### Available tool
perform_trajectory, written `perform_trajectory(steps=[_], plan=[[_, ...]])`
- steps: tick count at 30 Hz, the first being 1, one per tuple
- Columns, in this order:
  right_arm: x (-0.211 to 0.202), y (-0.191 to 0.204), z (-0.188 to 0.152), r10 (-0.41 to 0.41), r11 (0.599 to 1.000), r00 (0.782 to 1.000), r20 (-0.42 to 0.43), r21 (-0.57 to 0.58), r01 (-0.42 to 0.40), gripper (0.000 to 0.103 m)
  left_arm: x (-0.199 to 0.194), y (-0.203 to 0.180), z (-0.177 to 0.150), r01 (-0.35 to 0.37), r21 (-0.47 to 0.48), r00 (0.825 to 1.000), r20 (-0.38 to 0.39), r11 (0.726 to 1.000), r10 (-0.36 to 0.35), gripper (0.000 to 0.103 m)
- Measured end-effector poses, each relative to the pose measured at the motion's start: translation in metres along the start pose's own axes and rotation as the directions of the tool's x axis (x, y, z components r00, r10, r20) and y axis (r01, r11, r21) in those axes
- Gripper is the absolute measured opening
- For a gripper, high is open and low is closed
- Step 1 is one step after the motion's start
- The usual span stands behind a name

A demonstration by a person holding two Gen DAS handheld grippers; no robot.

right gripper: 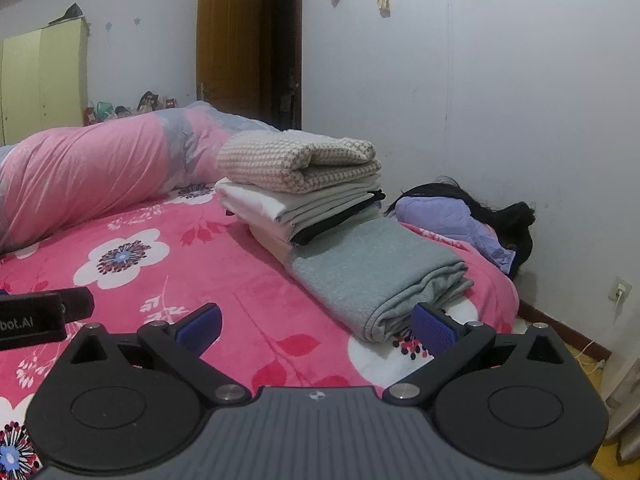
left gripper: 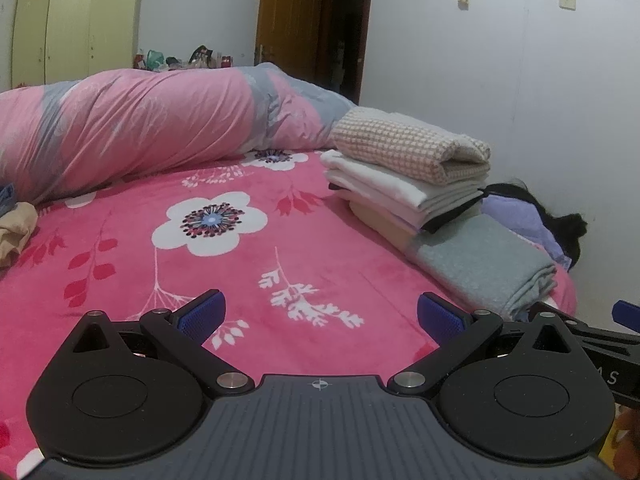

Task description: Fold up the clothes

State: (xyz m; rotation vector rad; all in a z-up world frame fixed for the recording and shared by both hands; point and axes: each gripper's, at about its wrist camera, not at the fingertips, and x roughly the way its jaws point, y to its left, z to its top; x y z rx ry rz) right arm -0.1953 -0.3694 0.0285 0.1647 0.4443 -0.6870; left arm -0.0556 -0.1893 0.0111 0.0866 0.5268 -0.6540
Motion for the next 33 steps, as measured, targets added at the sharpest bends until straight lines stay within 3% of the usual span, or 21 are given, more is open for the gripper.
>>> perform_trajectory(steps=[33], plan=[[-0.001, 0.018, 0.004, 0.028, 0.999, 1.0, 0.008, -0.039, -0.027, 0.103, -0.009, 0.019, 0.003, -0.017, -0.036, 1.0, 0.024, 0.999, 0.018, 0.103]])
